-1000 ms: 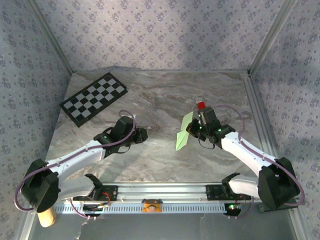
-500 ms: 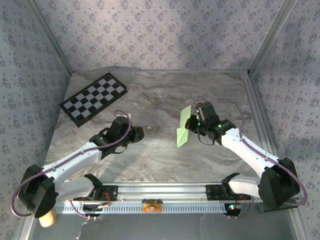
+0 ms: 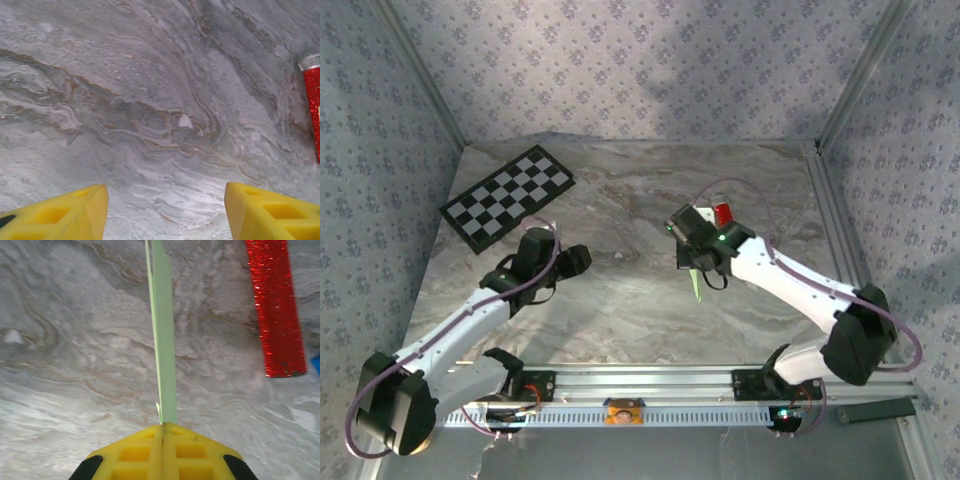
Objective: Fold a paper plane with a square sheet of paper (pick it up from the middle)
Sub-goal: Turn over the paper at the center of the table.
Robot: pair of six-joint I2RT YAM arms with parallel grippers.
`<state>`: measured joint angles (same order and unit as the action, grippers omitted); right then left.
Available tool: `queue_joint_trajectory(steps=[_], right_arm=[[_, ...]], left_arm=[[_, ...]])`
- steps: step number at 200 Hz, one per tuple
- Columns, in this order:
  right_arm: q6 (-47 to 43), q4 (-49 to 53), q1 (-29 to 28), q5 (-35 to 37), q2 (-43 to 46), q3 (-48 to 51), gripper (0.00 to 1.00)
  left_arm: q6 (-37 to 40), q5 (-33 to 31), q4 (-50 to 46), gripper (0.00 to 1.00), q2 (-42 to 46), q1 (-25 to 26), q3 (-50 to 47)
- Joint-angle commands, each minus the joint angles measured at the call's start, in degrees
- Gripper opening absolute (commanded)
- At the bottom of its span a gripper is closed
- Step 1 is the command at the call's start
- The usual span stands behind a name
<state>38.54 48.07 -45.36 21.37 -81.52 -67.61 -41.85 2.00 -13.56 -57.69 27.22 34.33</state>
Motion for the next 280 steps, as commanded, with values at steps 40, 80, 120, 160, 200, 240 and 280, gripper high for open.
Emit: queue_joint_trajectory(steps=[40, 80, 120, 160, 200, 240, 280], right_arm=[[7.0, 22.2, -7.2, 15.7, -18.5, -19.1, 0.01], [5.1, 16.4, -9.5, 13.0, -28.7, -23.2, 0.01], [0.9, 12.2, -10.8, 7.3, -35.2, -29.0, 0.02], [-1.8, 6.5, -10.7, -3.0, -39.9, -32.0, 0.04], [-0.2, -1.6, -9.2, -14.7, -38.9, -30.9, 0.1], [1.1, -20.0, -7.4, -22.1, -28.1, -17.0, 0.34], [5.2, -35.7, -3.8, -26.2, -11.6, 3.4, 0.43]], left_arm=[[-5.5, 14.1, -6.0, 0.61, 1.3, -14.0, -0.4], [-2.0, 13.5, -6.0, 0.61, 2.8, -18.0, -0.9], [-2.8, 14.0, -10.1, 0.61, 3.0, -20.5, 0.2], [-3.1, 13.6, -13.3, 0.61, 4.7, -20.9, -0.3], [-4.1, 18.0, -13.6, 0.61, 4.6, -20.9, 0.8], [0.8, 22.7, -11.2, 0.61, 2.2, -20.9, 0.1], [-0.2, 28.0, -7.6, 0.61, 1.8, -20.6, -1.5]])
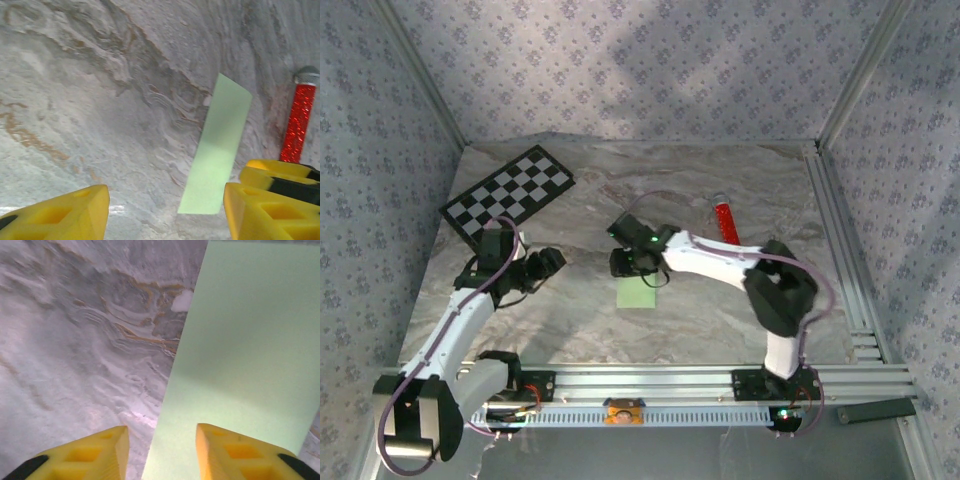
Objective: Fold a paper plane with a square sheet of paper (pick it up from the middle)
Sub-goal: Turn over the paper at the center of the table, then third fold the triangle at the center of the table.
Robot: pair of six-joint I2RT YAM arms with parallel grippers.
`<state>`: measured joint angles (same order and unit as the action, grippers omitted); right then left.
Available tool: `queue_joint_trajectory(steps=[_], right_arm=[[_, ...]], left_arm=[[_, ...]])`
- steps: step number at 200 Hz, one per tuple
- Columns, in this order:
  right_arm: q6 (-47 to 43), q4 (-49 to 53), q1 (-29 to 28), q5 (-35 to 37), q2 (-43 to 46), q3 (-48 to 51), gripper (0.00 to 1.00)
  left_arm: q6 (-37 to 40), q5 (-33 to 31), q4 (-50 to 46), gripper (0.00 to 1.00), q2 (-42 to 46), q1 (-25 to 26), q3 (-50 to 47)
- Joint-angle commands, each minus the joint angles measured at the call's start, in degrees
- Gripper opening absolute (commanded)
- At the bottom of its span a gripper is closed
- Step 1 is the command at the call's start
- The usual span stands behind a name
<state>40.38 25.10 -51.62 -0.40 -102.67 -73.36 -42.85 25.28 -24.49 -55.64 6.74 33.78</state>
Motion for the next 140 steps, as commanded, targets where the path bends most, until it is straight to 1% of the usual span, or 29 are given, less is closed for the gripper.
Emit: queue_joint_trajectory(steps=[1, 18, 36, 53, 72, 86, 100, 116, 140], right_arm=[[3.5, -13.0, 2.7, -4.6, 9.8, 9.6, 0.43], [5.4, -16.6, 6.7, -7.7, 14.7, 16.8, 0.43], [7.3, -20.5, 11.2, -11.2, 18.7, 24.0, 0.41], [8.3, -24.9, 14.9, -15.0, 21.4, 29.5, 0.36], [8.4, -26.2, 17.8, -18.5, 21.5, 32.0, 0.29], [8.1, -26.2, 18.6, -19.8, 20.5, 32.3, 0.23], [8.0, -26.9, 18.5, -21.2, 18.8, 31.8, 0.15], [8.3, -28.4, 17.4, -21.9, 16.8, 31.1, 0.13], [8.5, -28.7, 16.1, -22.5, 12.8, 29.1, 0.1]], left_arm=[[0.8, 4.6, 3.4, 0.61, -0.2, -0.1, -1.0], [-0.7, 4.7, 5.3, 0.61, -0.8, 0.4, -2.0], [-2.9, 5.6, 9.0, 0.61, -2.4, 2.2, -2.8], [-3.9, 6.2, 10.8, 0.61, -5.9, 5.7, -1.4], [-3.6, 5.3, 10.6, 0.59, -10.6, 9.9, 1.5], [-3.7, 4.8, 11.2, 0.58, -13.4, 11.3, 2.5], [-5.0, 6.3, 14.3, 0.58, -15.8, 12.3, 2.5], [-6.1, 7.8, 16.9, 0.57, -18.5, 13.6, 2.9], [-5.7, 7.8, 17.1, 0.56, -21.8, 15.5, 4.6]])
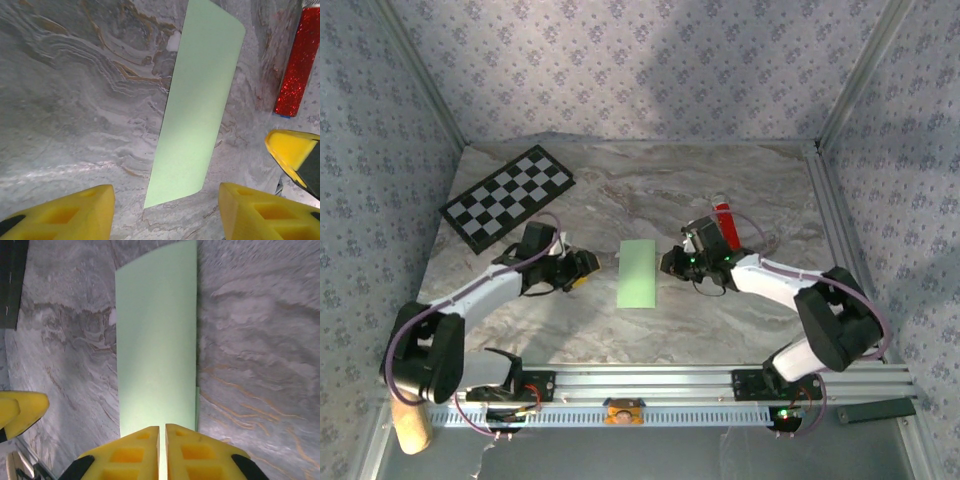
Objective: Fold a paper plane with a square sheet of paper (pick it up from the middle)
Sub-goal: Third fold the triangle at the center of the table.
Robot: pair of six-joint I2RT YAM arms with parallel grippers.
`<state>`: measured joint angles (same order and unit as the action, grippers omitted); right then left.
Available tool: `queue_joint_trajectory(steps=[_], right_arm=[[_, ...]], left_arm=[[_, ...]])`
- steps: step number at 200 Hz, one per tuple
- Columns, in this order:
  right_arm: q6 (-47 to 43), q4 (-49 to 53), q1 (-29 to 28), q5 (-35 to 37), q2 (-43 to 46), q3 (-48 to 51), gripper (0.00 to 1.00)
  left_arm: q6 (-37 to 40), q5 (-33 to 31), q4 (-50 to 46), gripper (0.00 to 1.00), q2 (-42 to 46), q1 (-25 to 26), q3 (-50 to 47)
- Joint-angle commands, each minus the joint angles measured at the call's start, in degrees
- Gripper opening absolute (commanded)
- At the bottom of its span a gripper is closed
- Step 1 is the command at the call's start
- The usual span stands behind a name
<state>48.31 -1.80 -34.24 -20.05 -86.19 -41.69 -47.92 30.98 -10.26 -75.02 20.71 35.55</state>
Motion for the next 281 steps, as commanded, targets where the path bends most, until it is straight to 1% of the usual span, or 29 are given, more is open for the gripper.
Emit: queue_joint_trajectory(steps=[1, 28, 46, 58, 76, 93, 116, 145, 168, 217, 281], right_arm=[[0.7, -1.9, -1.3, -2.9, -3.9, -2.6, 0.1], [3.2, -7.0, -1.1, -7.2, -8.0, -3.5, 0.1], [1.9, -2.7, -1.6, -5.4, -10.8, -6.5, 0.09], [1.8, -2.6, -1.5, -5.5, -12.0, -7.2, 0.09], [1.6, -2.9, -1.1, -5.8, -13.7, -7.2, 0.09], [1.9, -4.3, -0.4, -8.3, -15.8, -6.6, 0.09], [1.2, -1.5, -0.3, -6.1, -17.2, -4.9, 0.09], [2.2, -4.1, 0.3, -6.1, -18.1, -0.9, 0.09], [2.7, -5.1, 0.9, -6.5, -18.6, 0.3, 0.09], [2.8, -4.7, 1.5, -6.1, -18.0, 0.5, 0.09], [3.4, -4.4, 1.6, -4.7, -16.1, 1.4, 0.09]], left_arm=[[-0.6, 2.1, 2.9, 0.56, -2.5, 1.6, 2.9], [-1.0, 2.7, 4.1, 0.55, -6.1, 2.3, 4.3], [-1.2, 2.5, 4.6, 0.55, -8.0, 2.7, 5.5], [-1.2, 2.8, 4.9, 0.54, -9.6, 2.8, 6.2], [-0.9, 3.9, 4.9, 0.53, -11.8, 3.0, 7.8], [-0.8, 4.0, 5.0, 0.53, -13.3, 3.3, 8.6], [-0.5, 4.5, 4.9, 0.53, -15.5, 4.0, 9.6], [-0.2, 4.4, 4.7, 0.53, -18.0, 5.0, 10.4], [-0.3, 4.9, 5.0, 0.51, -20.5, 5.9, 11.0], [-1.1, 5.0, 5.3, 0.45, -24.1, 8.2, 12.5], [-1.9, 5.2, 6.1, 0.43, -25.2, 8.7, 12.3]])
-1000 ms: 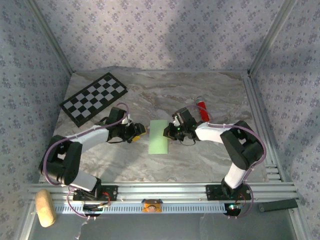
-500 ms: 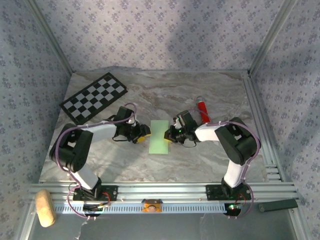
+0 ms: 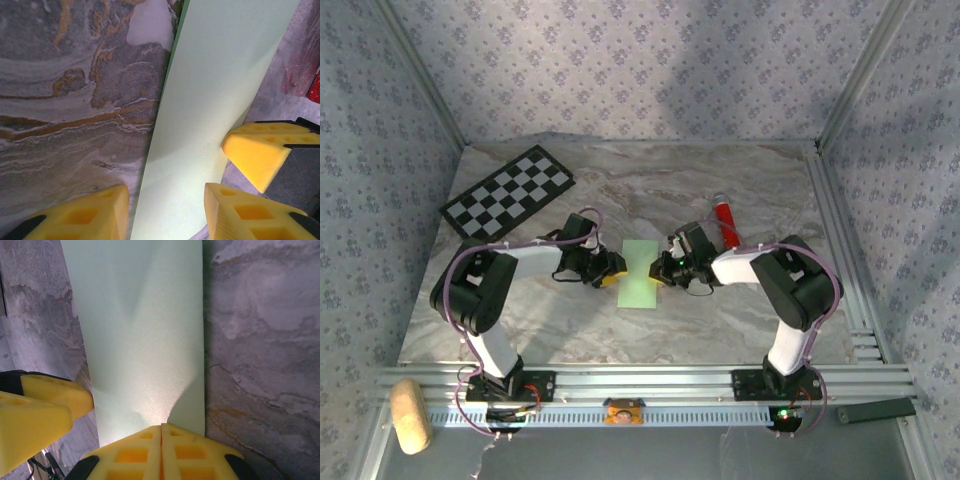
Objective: Fold a paper plane with a square sheet of paper (pick it up from the middle)
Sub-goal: Third fold the triangle at the center of the table.
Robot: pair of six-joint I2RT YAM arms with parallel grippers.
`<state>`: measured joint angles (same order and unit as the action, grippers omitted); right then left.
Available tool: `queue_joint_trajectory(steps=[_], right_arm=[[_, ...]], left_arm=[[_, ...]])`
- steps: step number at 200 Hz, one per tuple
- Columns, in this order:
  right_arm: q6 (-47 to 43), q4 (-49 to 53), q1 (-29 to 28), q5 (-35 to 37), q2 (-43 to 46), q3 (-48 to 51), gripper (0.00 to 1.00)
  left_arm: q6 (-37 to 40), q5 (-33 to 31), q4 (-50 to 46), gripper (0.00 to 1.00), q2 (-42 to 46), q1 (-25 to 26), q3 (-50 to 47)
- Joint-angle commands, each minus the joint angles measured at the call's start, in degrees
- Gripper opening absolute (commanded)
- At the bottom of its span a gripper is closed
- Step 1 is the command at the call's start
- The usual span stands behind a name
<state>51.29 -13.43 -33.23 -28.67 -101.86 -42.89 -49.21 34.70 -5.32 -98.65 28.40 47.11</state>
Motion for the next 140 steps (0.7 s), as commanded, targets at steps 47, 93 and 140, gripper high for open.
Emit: queue_joint_trajectory(steps=[47, 93, 140], right_arm=[[0.9, 5.9, 0.5, 3.8, -0.7, 3.4, 0.09], [1.6, 4.1, 0.1, 3.2, -1.6, 3.5, 0.09], [1.8, 3.3, 0.1, 2.6, -1.8, 3.4, 0.09]], left_arm=[[-1.1, 2.7, 2.7, 0.41, -2.6, 1.1, 0.8], [-1.2, 3.3, 3.7, 0.39, -3.1, 1.2, 0.5], [-1.7, 3.7, 4.8, 0.37, -3.3, 1.1, 0.2]])
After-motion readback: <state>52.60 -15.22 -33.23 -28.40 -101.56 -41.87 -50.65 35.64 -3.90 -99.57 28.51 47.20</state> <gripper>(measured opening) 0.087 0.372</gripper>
